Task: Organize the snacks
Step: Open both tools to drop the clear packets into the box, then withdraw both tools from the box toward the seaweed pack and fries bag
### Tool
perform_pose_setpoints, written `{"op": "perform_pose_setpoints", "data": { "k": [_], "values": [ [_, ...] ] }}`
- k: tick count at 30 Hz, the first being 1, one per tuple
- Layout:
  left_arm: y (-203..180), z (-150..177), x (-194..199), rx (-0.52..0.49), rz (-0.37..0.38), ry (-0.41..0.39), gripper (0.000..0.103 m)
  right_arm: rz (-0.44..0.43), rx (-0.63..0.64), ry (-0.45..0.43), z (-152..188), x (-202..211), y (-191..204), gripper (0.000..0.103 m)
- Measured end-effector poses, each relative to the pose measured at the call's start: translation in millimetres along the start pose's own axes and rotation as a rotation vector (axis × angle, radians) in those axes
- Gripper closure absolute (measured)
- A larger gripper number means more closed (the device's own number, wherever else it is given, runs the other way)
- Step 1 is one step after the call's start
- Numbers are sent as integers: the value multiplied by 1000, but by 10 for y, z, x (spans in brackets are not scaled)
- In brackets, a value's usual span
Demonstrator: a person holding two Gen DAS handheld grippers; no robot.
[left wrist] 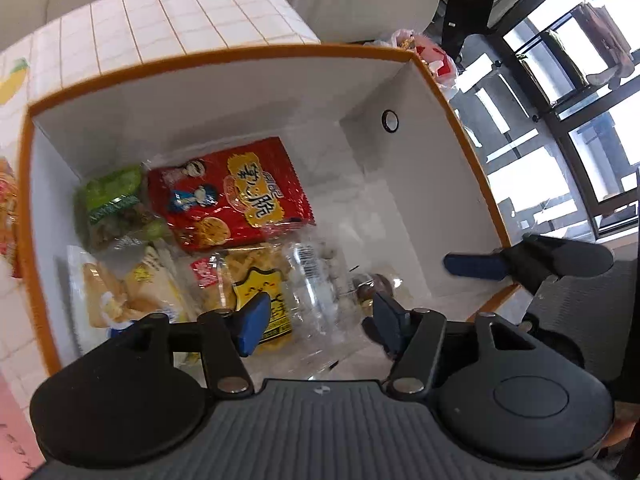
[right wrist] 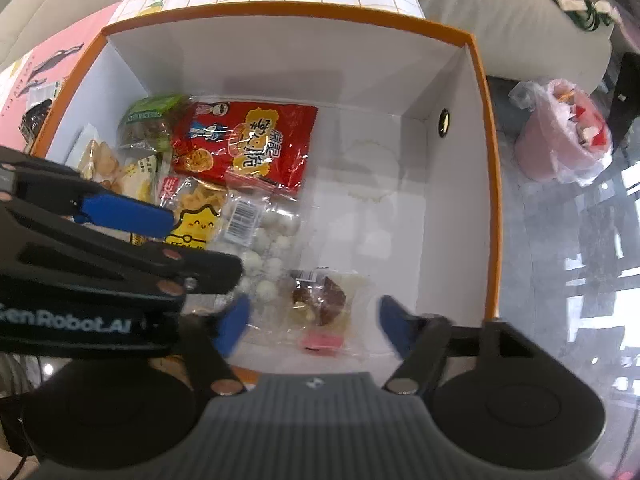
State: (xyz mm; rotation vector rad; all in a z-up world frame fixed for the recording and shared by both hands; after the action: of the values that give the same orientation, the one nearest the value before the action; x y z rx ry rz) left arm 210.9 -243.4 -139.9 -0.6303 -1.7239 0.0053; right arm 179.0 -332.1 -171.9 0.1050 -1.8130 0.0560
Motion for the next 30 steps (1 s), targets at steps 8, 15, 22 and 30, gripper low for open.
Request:
{"op": "perform_pose_setpoints", "data": {
  "k": [8, 15, 22, 30],
  "values": [
    [17, 133, 361, -27, -9, -71, 30, 46, 5, -40, 32, 226, 42, 16],
    [70, 273, 860, -68, -50, -226, 30, 90, -18, -136, 90, 539, 161, 11],
    [238, 444, 1379, -85, -146, -426, 30, 91, -37, -332, 107, 940, 521, 6],
    [641, 722, 1834, -97, -323, -623, 28, 121, -49, -620, 123, 1340, 1158, 3]
  ]
}}
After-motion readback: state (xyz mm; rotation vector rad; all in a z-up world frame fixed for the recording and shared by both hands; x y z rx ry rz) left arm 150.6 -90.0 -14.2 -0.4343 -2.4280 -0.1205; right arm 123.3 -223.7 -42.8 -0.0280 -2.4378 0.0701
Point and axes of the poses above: each gripper's, at about its wrist camera, not at the fingertips, and x roughly against the way its jaws point, y to its left, z to its underside, the point moved 7 cm from there along -x, roughly the way its jaws point, and after that the axes turned 1 degree about -y, right-handed, at the moved point
